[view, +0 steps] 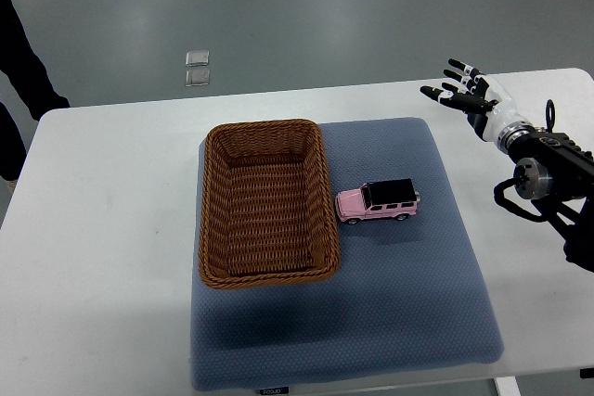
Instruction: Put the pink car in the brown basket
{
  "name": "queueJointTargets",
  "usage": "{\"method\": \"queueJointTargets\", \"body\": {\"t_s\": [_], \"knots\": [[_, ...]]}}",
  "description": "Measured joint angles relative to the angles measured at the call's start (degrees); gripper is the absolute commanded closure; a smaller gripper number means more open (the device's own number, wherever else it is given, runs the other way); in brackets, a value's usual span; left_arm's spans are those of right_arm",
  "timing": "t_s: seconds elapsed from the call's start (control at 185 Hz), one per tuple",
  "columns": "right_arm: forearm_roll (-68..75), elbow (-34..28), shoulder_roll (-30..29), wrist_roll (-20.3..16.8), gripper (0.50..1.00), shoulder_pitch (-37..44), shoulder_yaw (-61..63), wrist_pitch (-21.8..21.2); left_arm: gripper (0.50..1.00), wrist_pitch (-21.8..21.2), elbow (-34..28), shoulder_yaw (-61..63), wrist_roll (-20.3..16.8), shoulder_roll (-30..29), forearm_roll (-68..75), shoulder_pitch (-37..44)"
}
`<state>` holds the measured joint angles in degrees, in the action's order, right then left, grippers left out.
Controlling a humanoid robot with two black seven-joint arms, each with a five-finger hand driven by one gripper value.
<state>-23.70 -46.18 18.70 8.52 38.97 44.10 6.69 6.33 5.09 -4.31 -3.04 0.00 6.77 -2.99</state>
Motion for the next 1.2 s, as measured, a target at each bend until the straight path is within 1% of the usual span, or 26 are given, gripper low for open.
{"method": "queueJointTargets", "body": {"t_s": [0.437, 0.659, 0.751, 0.88, 1.037, 1.199], "knots": [[-1.71, -0.62, 0.43, 0.0, 0.581, 0.66, -0.47, -0.1, 0.5, 0.0, 0.0, 0.0, 0.0, 0.0, 0.0, 0.0], [-7.63, -0.85, 0.63, 0.0, 0.581, 1.31, -0.64, -0.82, 0.5, 0.0, 0.0, 0.0, 0.0, 0.0, 0.0, 0.0], [-10.5, -1.34, 1.38, 0.0, 0.581, 1.47, -0.74, -2.33, 0.5, 0.0, 0.0, 0.0, 0.0, 0.0, 0.0, 0.0], [-15.54, -3.28, 3.03, 0.33, 0.581, 1.68, -1.88, -6.15, 0.5, 0.0, 0.07, 0.04, -0.02, 0.0, 0.0, 0.0], [-22.52, -8.47, 7.62, 1.97, 0.581, 1.73, -3.92, -11.46, 0.5, 0.0, 0.08, 0.03, -0.02, 0.0, 0.0, 0.0], [-30.0, -14.43, 12.18, 2.87, 0.581, 1.72, -4.96, -16.51, 0.5, 0.0, 0.07, 0.0, -0.02, 0.0, 0.0, 0.0]]}}
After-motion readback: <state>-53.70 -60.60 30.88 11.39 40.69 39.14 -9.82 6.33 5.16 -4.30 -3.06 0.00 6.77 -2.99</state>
